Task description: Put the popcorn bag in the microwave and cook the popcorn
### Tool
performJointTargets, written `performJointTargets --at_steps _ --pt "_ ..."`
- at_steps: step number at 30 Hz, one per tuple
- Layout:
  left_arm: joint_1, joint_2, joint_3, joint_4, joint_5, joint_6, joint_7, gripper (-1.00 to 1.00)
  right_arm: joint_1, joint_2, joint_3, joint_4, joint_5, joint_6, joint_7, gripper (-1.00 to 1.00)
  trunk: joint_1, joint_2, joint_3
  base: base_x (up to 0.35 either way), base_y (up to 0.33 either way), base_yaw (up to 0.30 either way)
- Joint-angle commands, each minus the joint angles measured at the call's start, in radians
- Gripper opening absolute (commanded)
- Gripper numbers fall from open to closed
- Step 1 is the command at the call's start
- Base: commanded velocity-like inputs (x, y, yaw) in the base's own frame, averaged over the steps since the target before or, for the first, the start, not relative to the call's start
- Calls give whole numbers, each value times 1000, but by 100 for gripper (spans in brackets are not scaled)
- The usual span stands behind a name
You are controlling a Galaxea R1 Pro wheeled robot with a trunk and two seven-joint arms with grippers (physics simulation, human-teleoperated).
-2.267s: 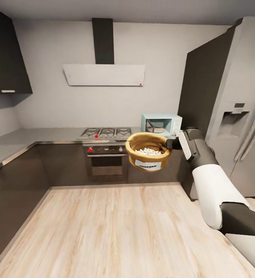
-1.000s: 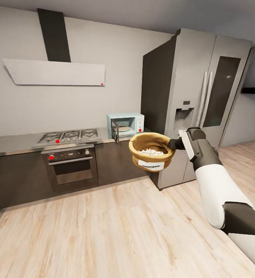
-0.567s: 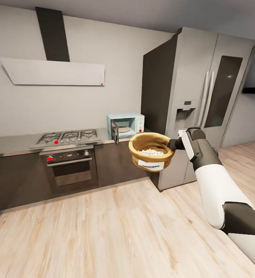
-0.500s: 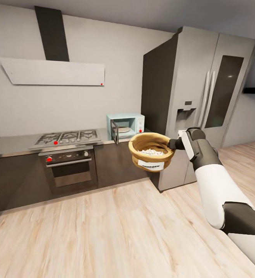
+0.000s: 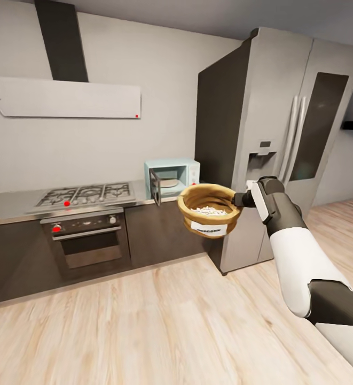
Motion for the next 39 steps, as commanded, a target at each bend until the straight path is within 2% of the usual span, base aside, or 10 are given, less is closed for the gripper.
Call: performJointTargets --at_steps 1,26,39 --pt "0 0 1 -2 3 -1 3 100 -1 0 0 -1 -5 4 -5 -100 1 -1 -1 312 -168 0" --pt "0 1 1 0 5 2 1 100 -1 3 1 -2 -2 4 -5 -100 1 -1 -1 310 -136 0" --pt "0 1 1 0 5 2 1 100 -1 12 1 -2 -5 4 -4 -100 1 -1 -1 316 -13 18"
